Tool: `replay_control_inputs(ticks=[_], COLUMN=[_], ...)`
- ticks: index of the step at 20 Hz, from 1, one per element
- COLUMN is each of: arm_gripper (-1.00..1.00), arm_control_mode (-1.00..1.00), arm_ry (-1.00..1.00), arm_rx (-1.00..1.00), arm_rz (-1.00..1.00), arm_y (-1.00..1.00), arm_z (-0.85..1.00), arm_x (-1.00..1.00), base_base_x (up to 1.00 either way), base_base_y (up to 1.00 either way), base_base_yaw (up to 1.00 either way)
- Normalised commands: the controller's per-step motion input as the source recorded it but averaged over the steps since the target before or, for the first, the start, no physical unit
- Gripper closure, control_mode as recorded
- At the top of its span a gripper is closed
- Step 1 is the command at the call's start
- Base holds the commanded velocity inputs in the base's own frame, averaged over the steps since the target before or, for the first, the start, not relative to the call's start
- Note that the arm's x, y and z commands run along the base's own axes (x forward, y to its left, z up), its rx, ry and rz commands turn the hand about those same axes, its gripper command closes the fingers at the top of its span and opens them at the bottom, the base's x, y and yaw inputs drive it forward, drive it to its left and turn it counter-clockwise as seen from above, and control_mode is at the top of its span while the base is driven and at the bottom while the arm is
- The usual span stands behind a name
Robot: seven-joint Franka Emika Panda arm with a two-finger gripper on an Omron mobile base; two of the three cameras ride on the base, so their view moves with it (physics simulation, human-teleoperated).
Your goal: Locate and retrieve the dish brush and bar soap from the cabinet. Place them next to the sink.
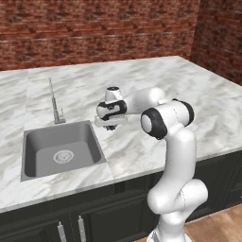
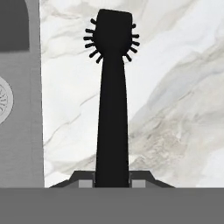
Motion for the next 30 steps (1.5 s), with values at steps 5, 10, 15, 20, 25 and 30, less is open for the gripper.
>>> replay_control_inputs(ticks=[5,10,15,20,25,30], arm_gripper=[1.00,-1.00,-1.00,-1.00,-1.00,-1.00], arm_control_mode=[-1.00,-1.00,-1.00,-1.00,-1.00,-1.00], arm_ry=[-0.08,-0.04,-0.02,-0.03,0.09,0.13], arm_rx=[0.02,0.02,0.02,0.01,-0.06,-0.10], arm_rz=[0.00,0.00,0.00,0.00,0.00,0.01], arm_y=[0.00,0.10,0.12,0.08,0.00,-0.01], arm_z=[-0.56,-0.30,-0.18,-0.27,0.31,0.75], arm_x=[0.14,0.10,0.12,0.20,0.11,-0.20], base_base_x=[0.00,0.00,0.00,0.00,0.00,0.00], base_base_y=[0.00,0.00,0.00,0.00,0.00,0.00], base_base_yaw=[0.00,0.00,0.00,0.00,0.00,0.00])
